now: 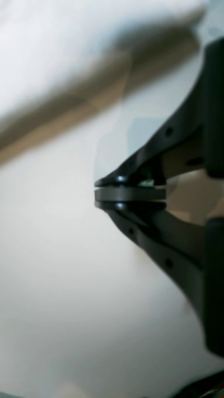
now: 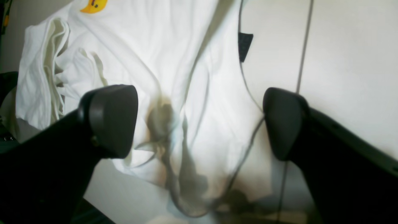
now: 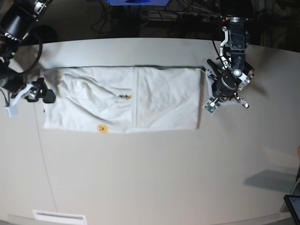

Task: Fold the T-shirt properly

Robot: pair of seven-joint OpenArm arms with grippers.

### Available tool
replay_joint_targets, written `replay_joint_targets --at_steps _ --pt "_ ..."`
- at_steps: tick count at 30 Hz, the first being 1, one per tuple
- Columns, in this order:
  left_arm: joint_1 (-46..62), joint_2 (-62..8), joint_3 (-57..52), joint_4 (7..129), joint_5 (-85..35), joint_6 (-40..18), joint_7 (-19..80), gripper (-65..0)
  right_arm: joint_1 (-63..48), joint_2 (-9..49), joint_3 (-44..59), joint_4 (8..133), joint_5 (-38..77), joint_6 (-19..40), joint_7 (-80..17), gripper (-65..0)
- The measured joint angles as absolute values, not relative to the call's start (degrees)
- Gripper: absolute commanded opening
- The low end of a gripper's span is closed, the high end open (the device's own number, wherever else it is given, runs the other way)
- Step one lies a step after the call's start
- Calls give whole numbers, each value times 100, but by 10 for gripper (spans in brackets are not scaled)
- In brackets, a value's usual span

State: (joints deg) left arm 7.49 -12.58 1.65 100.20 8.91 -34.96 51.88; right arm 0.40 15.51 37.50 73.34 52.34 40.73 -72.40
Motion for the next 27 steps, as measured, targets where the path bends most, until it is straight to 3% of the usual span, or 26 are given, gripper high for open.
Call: replay_joint_targets --at_steps 18,23,27 --pt "607 -1177 263 9988 886 -3511 5186 -650 -1 1310 3409 7371 5415 4119 -7094 -46" --pt "633 -1142 268 9979 880 -3514 5186 -650 -8 1304 3398 7369 5341 4112 -7140 -216" --pt "635 -1142 263 9979 880 -3516 5188 -650 -19 1288 3382 7358 5280 4101 -7164 -287"
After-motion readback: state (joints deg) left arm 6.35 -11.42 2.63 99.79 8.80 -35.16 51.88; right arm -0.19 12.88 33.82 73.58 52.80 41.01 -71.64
